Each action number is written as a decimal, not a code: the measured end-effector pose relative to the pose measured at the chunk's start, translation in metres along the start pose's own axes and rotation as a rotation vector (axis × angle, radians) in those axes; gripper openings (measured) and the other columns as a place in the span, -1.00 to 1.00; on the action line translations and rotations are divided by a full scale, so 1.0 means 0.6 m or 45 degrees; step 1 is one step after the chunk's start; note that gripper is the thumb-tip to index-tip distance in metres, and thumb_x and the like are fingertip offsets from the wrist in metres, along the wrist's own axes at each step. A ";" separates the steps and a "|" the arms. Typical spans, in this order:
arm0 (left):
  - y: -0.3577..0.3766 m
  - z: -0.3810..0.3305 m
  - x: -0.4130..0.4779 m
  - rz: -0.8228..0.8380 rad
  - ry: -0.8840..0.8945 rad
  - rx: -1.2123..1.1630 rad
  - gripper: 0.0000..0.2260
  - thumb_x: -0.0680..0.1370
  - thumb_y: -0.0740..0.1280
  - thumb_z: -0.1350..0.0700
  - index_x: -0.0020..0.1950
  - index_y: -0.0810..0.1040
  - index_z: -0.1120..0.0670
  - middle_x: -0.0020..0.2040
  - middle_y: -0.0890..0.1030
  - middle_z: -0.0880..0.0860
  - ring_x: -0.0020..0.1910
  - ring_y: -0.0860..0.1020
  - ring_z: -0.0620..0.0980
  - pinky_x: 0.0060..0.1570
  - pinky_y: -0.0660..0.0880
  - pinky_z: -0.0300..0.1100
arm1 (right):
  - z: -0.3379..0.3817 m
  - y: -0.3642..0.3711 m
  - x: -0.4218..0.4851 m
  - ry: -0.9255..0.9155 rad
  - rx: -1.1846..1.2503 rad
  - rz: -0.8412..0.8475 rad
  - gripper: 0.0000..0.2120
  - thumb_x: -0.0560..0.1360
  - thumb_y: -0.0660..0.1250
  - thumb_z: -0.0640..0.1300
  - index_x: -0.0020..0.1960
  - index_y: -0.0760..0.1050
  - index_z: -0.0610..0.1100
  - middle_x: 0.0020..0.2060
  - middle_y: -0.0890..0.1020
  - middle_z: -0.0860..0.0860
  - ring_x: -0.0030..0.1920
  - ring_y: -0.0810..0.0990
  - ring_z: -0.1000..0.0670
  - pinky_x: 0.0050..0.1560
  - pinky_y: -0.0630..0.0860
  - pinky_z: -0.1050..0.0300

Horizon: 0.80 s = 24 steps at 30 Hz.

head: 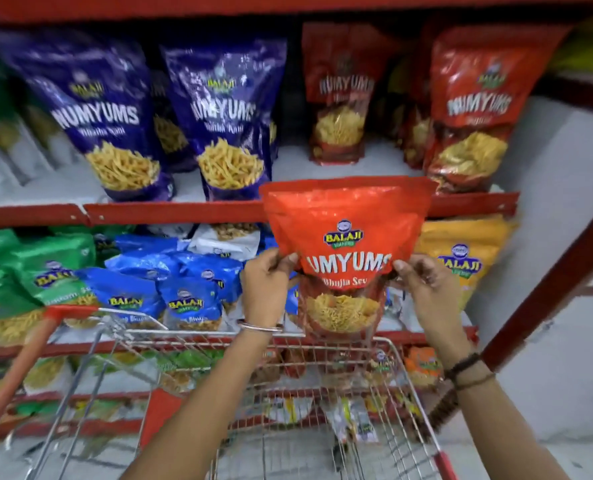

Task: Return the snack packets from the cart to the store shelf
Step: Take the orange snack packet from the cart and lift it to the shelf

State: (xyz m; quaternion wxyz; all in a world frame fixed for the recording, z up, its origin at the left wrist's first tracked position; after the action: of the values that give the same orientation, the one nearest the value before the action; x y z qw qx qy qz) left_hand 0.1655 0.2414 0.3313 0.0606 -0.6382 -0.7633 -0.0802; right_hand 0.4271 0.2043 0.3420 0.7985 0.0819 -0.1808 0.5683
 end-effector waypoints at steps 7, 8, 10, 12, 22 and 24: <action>0.054 -0.187 0.102 -0.014 0.232 -0.179 -0.79 0.49 0.27 0.30 -0.28 0.55 0.05 -0.36 0.59 -0.08 -0.27 0.54 -0.09 -0.28 0.61 -0.22 | 0.155 -0.023 0.163 -0.300 0.047 -0.086 -0.79 0.46 0.34 -0.23 -0.32 0.45 -0.05 -0.51 0.53 0.26 -0.41 0.41 0.26 -0.34 0.45 0.33; 0.062 -0.205 0.119 -0.025 0.255 -0.186 -0.78 0.49 0.28 0.30 -0.30 0.55 0.05 -0.37 0.59 -0.08 -0.26 0.54 -0.05 -0.29 0.61 -0.21 | 0.168 -0.023 0.185 -0.313 0.051 -0.085 -0.78 0.45 0.34 -0.21 -0.32 0.45 0.03 -0.51 0.55 0.30 -0.42 0.42 0.27 -0.36 0.41 0.38; 0.072 -0.230 0.157 -0.070 0.309 -0.147 -0.76 0.46 0.30 0.28 -0.35 0.56 0.02 -0.37 0.60 -0.07 -0.26 0.56 -0.03 -0.28 0.62 -0.15 | 0.185 -0.025 0.228 -0.331 0.043 -0.087 -0.78 0.44 0.35 -0.16 -0.32 0.47 0.08 -0.50 0.56 0.31 -0.42 0.44 0.27 -0.35 0.41 0.35; 0.084 -0.243 0.192 -0.120 0.350 -0.129 -0.76 0.45 0.31 0.27 -0.37 0.55 0.00 -0.36 0.59 -0.05 -0.29 0.55 -0.06 -0.31 0.61 -0.17 | 0.192 -0.023 0.265 -0.348 0.003 -0.107 -0.80 0.43 0.35 -0.12 -0.31 0.50 0.12 -0.41 0.59 0.25 -0.29 0.51 0.21 -0.20 0.55 0.11; 0.134 -0.164 0.318 -0.301 0.276 -0.350 -0.91 0.51 0.27 0.26 -0.20 0.49 0.16 -0.13 0.57 0.15 -0.13 0.55 -0.04 -0.09 0.63 -0.14 | 0.105 0.023 0.406 -0.272 0.057 -0.140 -0.84 0.45 0.31 -0.08 -0.25 0.51 0.16 -0.27 0.60 0.07 -0.14 0.58 -0.01 0.03 0.57 -0.30; 0.140 -0.144 0.344 -0.322 0.275 -0.367 -0.94 0.50 0.27 0.26 -0.17 0.49 0.18 -0.11 0.56 0.16 -0.10 0.55 -0.02 -0.07 0.63 -0.14 | 0.081 0.037 0.428 -0.238 0.070 -0.125 -0.84 0.46 0.31 -0.11 -0.23 0.52 0.12 -0.22 0.63 0.00 -0.12 0.60 -0.03 0.03 0.58 -0.28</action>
State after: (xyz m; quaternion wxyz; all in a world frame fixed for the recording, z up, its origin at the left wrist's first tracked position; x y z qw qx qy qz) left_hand 0.2106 0.4376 0.4598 0.0395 -0.5272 -0.8070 -0.2632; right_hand 0.4707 0.4208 0.4831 0.8024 0.1651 -0.2345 0.5233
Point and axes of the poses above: each hand's wrist, its own x-axis towards the middle knuckle, its own y-axis out of the palm, z = x × y, the point moved 10 cm from there along x, towards the middle knuckle
